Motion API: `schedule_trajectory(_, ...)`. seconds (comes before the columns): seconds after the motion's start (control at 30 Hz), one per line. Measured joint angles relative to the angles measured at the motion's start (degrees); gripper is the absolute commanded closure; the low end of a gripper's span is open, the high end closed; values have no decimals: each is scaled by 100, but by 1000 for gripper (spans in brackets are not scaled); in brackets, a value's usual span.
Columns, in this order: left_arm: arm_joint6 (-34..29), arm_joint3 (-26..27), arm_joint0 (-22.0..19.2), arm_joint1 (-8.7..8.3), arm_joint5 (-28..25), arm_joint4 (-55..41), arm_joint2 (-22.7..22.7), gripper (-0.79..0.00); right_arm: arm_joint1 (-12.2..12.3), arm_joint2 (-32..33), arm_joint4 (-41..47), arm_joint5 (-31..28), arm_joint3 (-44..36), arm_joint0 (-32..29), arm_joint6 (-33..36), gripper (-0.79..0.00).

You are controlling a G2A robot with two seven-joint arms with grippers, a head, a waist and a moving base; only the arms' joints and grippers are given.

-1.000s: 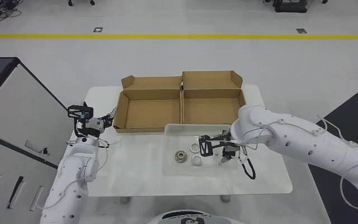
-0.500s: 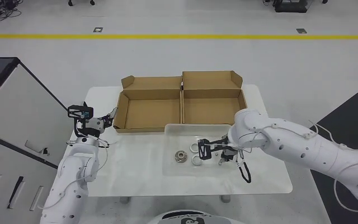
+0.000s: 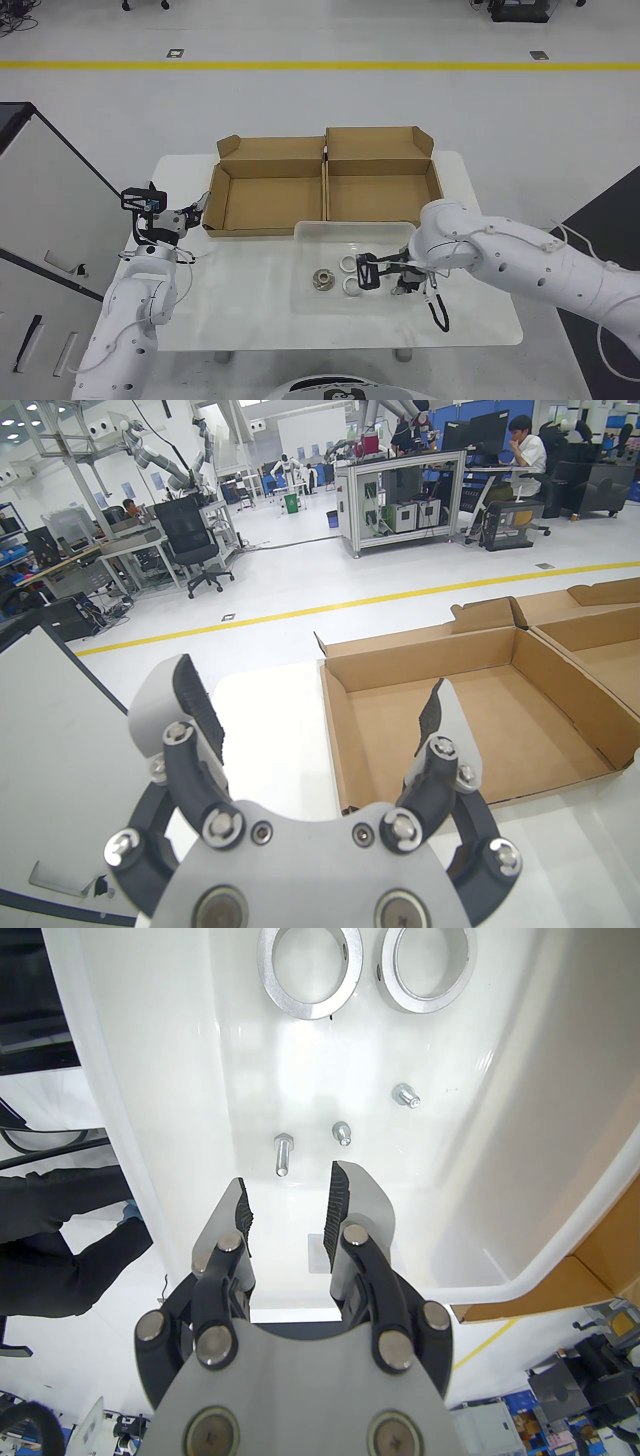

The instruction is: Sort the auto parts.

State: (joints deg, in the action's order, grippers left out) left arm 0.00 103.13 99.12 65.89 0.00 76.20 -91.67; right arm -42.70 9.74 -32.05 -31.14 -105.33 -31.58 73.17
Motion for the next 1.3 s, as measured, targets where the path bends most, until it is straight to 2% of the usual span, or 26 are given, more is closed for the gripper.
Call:
schedule_trajectory(0.63, 0, 0, 0, 0, 0, 0, 0, -785, -163, 0, -160, 5, 267, -279, 6, -302)
schedule_trajectory(0.97, 0, 0, 0, 0, 0, 0, 0, -785, -302, 0, -259, -1, 486, -388, 0, -243)
schedule_trajectory(1.03, 0, 0, 0, 0, 0, 0, 0, -785, -328, 0, -277, -2, 527, -409, -1, -172)
schedule_trajectory(1.07, 0, 0, 0, 0, 0, 0, 0, -785, -346, 0, -284, 0, 555, -421, 1, -43)
schedule_trajectory(1.1, 0, 0, 0, 0, 0, 0, 0, -785, -359, 0, -286, 4, 575, -429, 5, 0)
schedule_trajectory(1.3, 0, 0, 0, 0, 0, 0, 0, -785, -430, 0, -233, 54, 630, -446, 56, 0)
